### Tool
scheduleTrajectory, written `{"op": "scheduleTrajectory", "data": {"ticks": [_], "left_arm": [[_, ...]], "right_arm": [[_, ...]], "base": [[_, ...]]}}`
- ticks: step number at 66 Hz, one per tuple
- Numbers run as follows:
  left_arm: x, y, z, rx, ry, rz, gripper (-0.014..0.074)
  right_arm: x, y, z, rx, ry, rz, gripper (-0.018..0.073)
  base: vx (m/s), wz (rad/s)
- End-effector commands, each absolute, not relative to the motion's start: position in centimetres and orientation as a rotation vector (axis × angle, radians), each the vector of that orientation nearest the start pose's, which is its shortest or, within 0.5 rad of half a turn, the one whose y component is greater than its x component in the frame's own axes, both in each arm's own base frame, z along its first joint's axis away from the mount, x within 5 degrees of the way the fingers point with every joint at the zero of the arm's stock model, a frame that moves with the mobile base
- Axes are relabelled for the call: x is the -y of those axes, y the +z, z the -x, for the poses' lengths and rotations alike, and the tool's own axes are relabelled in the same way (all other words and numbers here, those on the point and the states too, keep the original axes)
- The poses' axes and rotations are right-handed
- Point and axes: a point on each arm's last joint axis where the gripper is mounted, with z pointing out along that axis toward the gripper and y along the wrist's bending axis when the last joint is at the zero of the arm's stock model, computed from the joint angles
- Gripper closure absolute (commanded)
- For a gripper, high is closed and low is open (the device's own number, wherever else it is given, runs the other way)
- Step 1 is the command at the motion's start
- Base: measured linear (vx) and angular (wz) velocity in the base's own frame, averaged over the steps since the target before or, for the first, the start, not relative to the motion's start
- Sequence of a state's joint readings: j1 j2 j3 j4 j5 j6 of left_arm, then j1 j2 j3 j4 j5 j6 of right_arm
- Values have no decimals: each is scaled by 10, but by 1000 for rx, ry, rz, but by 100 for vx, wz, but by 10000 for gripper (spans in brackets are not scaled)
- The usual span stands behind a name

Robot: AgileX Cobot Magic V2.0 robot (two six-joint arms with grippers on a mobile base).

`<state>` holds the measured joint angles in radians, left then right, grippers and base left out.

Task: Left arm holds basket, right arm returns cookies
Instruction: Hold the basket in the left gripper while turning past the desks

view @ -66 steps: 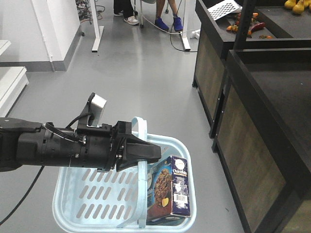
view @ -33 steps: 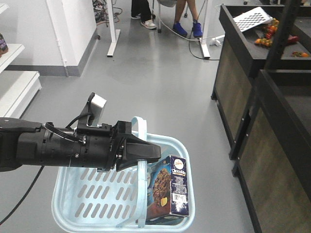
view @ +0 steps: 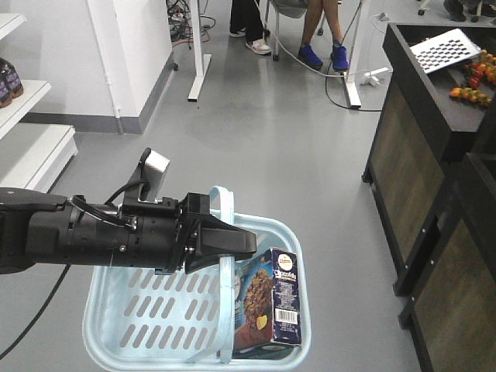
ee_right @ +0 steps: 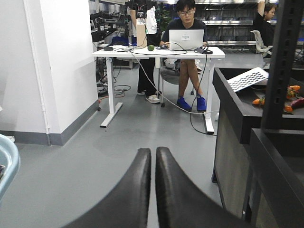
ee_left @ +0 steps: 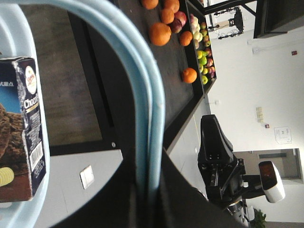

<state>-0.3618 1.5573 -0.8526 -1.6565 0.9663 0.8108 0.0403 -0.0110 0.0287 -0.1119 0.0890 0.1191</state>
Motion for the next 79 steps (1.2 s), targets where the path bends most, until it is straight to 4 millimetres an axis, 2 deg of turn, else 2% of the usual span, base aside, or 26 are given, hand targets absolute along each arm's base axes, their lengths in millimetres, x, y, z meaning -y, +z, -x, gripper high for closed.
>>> {"op": "scheduleTrajectory", "data": {"ticks": [1,79], "left_arm": [[178,286,-248,-2147,-1872,-55,599],[178,286,-248,-2147,-1870,-54,599]], "right_arm": [[-2,197,-56,-1523,21,28,565],[-2,197,-56,-1523,21,28,565]], "base": [[33,5],[33,3]]}}
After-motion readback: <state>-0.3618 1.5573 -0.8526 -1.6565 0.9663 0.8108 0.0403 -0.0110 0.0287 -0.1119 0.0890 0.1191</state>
